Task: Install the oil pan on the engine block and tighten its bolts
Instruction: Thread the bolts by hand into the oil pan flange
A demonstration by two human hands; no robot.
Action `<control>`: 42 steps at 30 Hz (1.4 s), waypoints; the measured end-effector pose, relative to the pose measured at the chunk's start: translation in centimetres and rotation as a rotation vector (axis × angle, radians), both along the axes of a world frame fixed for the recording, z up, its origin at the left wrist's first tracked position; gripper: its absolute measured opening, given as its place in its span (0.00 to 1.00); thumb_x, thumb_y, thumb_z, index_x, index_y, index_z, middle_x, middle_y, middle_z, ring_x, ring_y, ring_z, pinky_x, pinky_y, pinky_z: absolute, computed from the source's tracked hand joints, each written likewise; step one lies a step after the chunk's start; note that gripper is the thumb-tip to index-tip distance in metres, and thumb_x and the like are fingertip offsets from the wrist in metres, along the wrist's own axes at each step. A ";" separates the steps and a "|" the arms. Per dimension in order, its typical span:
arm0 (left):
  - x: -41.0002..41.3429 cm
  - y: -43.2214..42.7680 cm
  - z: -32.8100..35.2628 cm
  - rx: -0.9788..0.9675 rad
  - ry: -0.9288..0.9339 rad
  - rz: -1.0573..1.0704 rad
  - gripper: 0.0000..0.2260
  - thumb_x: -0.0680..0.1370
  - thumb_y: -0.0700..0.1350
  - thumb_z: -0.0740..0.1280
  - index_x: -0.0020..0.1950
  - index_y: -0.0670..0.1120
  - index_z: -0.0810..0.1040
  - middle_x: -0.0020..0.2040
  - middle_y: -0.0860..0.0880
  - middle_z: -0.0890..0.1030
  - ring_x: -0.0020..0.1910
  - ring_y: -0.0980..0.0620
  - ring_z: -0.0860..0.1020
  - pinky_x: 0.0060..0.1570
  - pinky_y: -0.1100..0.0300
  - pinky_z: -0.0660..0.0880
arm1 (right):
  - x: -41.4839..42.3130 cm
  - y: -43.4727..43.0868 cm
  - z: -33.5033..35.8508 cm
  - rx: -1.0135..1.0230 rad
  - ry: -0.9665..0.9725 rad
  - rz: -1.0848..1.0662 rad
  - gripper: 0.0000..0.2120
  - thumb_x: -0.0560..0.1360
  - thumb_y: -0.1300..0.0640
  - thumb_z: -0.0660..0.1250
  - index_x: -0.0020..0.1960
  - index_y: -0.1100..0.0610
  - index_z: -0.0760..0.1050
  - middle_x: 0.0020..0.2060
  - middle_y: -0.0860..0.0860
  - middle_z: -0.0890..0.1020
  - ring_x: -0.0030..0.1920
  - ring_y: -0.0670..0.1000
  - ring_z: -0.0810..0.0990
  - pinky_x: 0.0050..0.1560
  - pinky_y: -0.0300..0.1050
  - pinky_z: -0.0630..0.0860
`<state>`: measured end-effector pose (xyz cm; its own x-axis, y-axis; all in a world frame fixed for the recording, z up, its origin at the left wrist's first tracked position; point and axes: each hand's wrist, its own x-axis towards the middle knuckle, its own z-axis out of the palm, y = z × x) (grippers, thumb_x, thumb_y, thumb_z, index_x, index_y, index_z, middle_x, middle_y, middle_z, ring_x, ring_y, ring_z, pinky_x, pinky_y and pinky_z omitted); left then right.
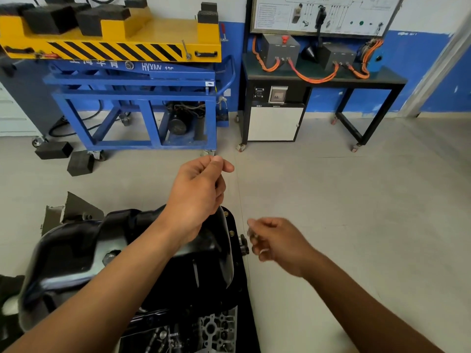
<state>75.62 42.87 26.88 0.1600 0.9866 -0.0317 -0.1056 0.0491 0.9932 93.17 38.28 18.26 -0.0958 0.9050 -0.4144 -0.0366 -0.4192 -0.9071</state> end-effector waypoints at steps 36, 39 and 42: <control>-0.5 0.5 -0.5 0.003 -0.062 -0.058 0.17 0.85 0.46 0.59 0.40 0.48 0.80 0.26 0.49 0.64 0.24 0.52 0.58 0.21 0.65 0.58 | -3.7 -1.9 -11.3 0.628 -0.428 -0.265 0.24 0.74 0.32 0.66 0.38 0.53 0.79 0.28 0.49 0.80 0.28 0.53 0.78 0.30 0.52 0.76; -0.6 0.5 -0.5 0.003 -0.066 -0.064 0.17 0.85 0.46 0.59 0.40 0.48 0.81 0.26 0.49 0.64 0.24 0.52 0.58 0.21 0.65 0.58 | -4.0 -2.4 -10.8 0.606 -0.431 -0.263 0.19 0.75 0.35 0.66 0.38 0.50 0.81 0.29 0.47 0.81 0.28 0.50 0.78 0.31 0.47 0.76; -0.7 0.6 -0.5 -0.002 -0.069 -0.070 0.18 0.85 0.46 0.59 0.39 0.49 0.81 0.26 0.49 0.64 0.24 0.52 0.58 0.21 0.65 0.58 | -4.0 -3.1 -10.2 0.595 -0.444 -0.253 0.13 0.77 0.42 0.64 0.36 0.43 0.81 0.30 0.42 0.80 0.30 0.45 0.78 0.33 0.33 0.71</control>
